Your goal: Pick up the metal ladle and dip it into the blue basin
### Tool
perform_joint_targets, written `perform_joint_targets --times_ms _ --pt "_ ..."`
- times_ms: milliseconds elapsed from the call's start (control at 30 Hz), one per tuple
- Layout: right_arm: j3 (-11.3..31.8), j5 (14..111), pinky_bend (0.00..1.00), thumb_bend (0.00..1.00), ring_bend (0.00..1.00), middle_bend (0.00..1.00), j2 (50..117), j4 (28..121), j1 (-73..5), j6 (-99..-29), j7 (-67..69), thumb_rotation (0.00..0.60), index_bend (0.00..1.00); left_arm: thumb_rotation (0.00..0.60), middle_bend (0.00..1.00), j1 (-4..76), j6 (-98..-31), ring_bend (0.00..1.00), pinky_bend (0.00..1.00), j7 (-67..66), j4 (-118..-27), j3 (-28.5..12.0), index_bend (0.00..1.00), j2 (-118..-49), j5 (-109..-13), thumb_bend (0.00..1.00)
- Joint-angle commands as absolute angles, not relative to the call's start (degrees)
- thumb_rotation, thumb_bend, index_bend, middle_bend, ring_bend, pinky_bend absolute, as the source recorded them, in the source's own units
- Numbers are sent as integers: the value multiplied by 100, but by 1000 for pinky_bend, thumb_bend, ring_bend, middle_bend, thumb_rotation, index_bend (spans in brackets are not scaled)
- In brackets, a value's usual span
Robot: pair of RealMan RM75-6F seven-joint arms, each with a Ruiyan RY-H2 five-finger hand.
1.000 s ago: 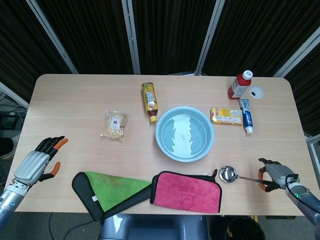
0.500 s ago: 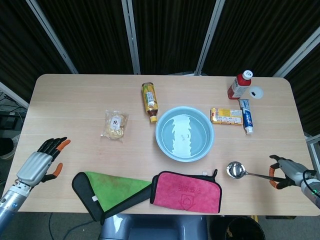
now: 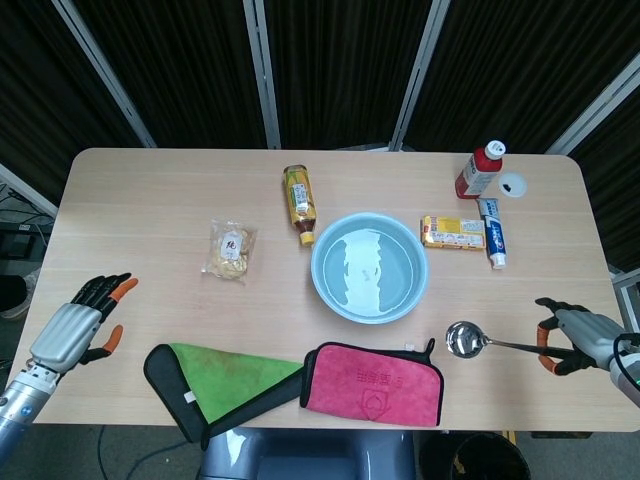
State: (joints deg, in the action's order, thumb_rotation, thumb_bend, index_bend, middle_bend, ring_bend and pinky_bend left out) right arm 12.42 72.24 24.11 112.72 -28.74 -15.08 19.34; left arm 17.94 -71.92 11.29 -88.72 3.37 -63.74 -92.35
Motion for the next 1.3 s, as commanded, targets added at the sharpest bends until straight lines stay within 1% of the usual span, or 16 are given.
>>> perform_joint_targets --times_ms 33,200,333,533,667,967,1133,1300 --pt "1307 7089 0 461 0 13 2323 11466 -3161 -1164 1899 600 644 600 0 1802 -7167 0 0 1157 -8869 346 0 -6365 -9233 587" --pt "1311 6731 0 461 0 15 2287 11527 -3721 -550 1845 600 644 600 0 1807 -7160 0 0 1223 -8852 347 0 -6342 -9230 587" --pt "1236 6490 0 461 0 15 2307 11477 -4264 -99 1856 600 644 600 0 1818 -7128 0 0 1266 -8825 346 0 -6336 -9210 587" --pt "984 6230 0 460 0 16 2543 11216 -5129 371 2147 600 644 600 0 1830 -7093 0 0 1271 -8818 338 0 -6342 -9178 588" --pt "651 6244 0 461 0 16 2911 10811 -5812 658 2455 600 644 600 0 1834 -7071 0 0 1275 -8807 317 0 -6349 -9127 588" --pt "-20 6279 0 460 0 17 3696 10022 -7030 845 3277 600 644 600 0 1857 -7022 0 0 1213 -8784 282 0 -6408 -9064 587" --pt "-359 6319 0 461 0 18 3894 9781 -7568 947 3649 600 644 600 0 1826 -7098 0 0 1321 -8711 217 0 -6418 -8981 588" --pt "-606 6337 0 460 0 18 4060 9657 -7960 1012 3950 600 644 600 0 1836 -7062 0 0 1365 -8683 192 0 -6411 -8928 587"
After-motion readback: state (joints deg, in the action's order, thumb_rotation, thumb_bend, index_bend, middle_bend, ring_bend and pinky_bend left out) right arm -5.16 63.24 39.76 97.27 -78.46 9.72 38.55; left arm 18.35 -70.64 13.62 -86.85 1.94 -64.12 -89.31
